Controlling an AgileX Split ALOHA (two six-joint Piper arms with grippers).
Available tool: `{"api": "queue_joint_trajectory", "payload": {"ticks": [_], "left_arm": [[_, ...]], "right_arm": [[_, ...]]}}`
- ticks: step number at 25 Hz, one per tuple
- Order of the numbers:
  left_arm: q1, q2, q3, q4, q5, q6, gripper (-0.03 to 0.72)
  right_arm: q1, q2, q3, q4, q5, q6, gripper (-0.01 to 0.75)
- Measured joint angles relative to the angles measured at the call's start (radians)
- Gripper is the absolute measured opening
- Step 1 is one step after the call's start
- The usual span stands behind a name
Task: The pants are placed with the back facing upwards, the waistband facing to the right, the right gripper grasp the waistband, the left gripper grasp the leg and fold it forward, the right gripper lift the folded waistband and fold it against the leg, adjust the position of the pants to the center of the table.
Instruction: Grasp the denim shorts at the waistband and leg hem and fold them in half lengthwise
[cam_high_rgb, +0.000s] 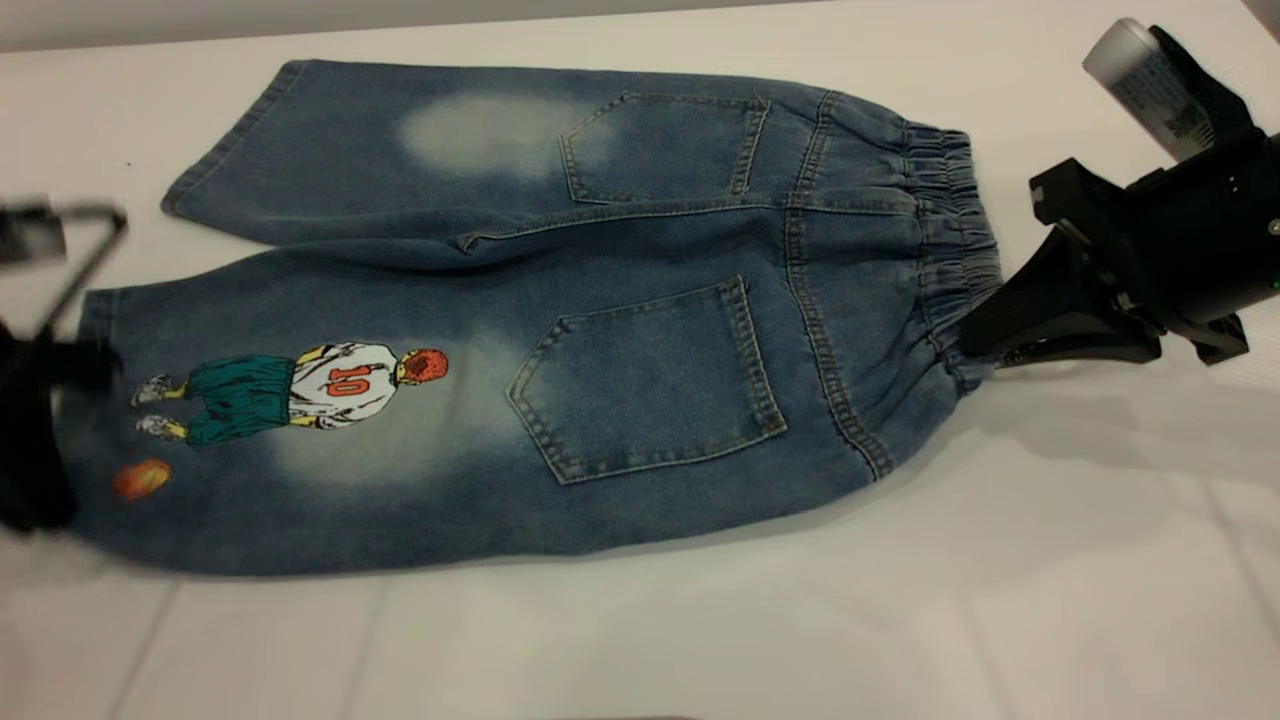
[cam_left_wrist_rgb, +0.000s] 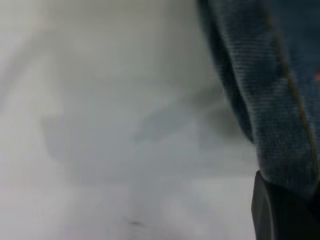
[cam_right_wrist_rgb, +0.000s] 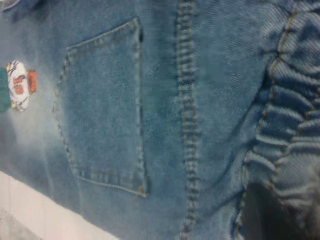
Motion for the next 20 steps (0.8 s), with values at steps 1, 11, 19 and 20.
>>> {"api": "queue_joint_trajectory", "payload": {"ticks": [1, 11, 19, 20], "left_arm": [[0.0, -0.041, -0.012, -0.026, 0.017, 0.027, 0.035], [0.0, -0.475, -0.036, -0.128, 0.149, 0.128, 0.035], [0.0, -0.603, -0.068, -0.128, 0.13, 0.128, 0.035], [0.0, -0.596, -0.071, -0.128, 0.114, 0.128, 0.035]], "right_arm": [[0.0, -0.019, 0.0, -0.015, 0.002, 0.01, 0.034], [0.0, -0.269, 0.006, -0.241, 0.042, 0.223, 0.034], [0.0, -0.457, 0.008, -0.294, 0.053, 0.296, 0.034], [0.0, -0.463, 0.008, -0.288, 0.045, 0.297, 0.034]]}}
